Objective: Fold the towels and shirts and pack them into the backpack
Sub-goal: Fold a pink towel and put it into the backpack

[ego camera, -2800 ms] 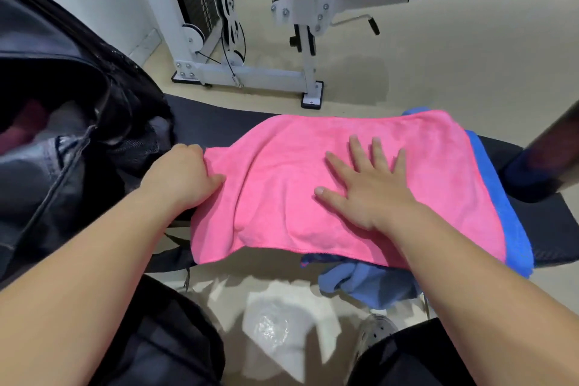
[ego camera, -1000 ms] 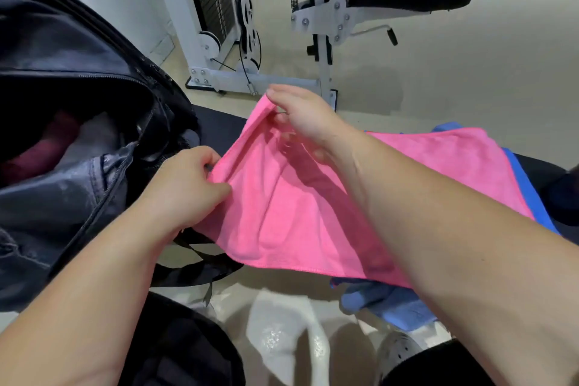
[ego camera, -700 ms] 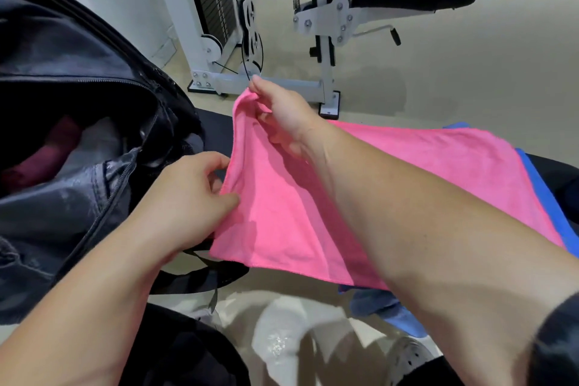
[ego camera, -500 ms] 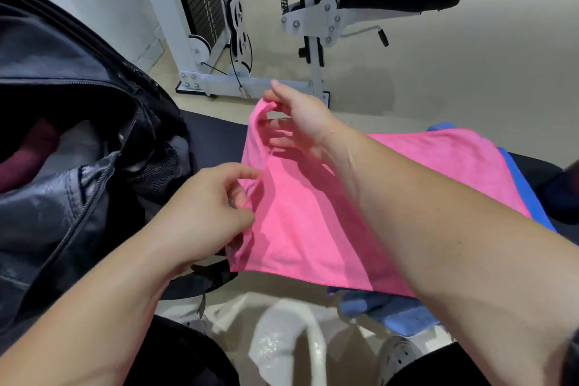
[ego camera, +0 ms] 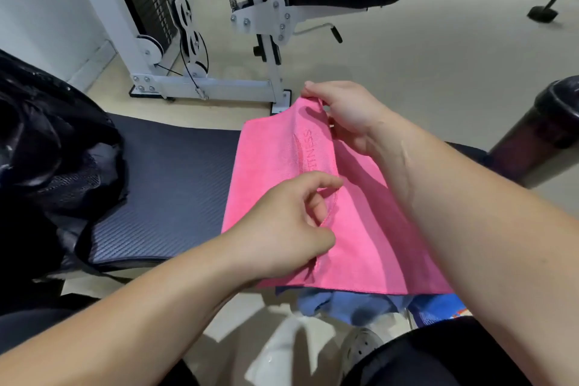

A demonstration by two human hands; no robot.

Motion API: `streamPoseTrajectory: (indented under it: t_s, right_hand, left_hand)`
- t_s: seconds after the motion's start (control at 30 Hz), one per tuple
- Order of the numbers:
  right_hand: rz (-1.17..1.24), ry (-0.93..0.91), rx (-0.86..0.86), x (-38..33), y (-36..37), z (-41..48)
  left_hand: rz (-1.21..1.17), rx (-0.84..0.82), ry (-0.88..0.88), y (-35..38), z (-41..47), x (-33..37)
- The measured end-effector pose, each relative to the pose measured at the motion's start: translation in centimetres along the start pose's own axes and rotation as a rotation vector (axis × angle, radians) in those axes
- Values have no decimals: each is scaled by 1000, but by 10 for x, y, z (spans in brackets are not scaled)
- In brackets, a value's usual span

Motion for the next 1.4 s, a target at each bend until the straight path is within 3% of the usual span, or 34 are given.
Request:
streamPoseTrajectory:
  t_s: [0.33, 0.53, 0.67, 0.77, 0.9, 1.1, 1.2, 1.4]
  right_hand:
    - [-297, 11, 183, 17, -83, -5]
    - [-1076, 97, 215, 50, -91, -12]
    - [-1308, 18, 216, 58, -75, -23]
    - [-1364, -96, 144, 57, -46, -32]
    - [-1412, -149, -101, 68, -1, -39]
    - [-1537, -52, -227, 110, 8, -44]
    - [-1551, -46, -236, 107, 9, -43]
    - [-1428, -175, -207, 77, 51, -37]
  left_hand:
    - [78, -75, 59, 73, 57, 14]
    - [223, -164, 55, 92, 55, 7]
    - [137, -134, 109, 75, 41, 11]
    - [111, -46, 45, 37, 24, 6]
    - [525, 213, -65, -31, -9, -20]
    - [886, 149, -415, -67, -42, -74]
    - [890, 170, -408, -65, -39, -76]
    - [931, 200, -189, -51, -33, -72]
Point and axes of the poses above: each hand's wrist, its own z-axis towards the middle knuckle, its own y-axis out of the palm, x = y × z, the point moved 4 cm from there along z, towards the middle knuckle, and after that the axes turned 4 degrees about -x, right-handed, at the moved point
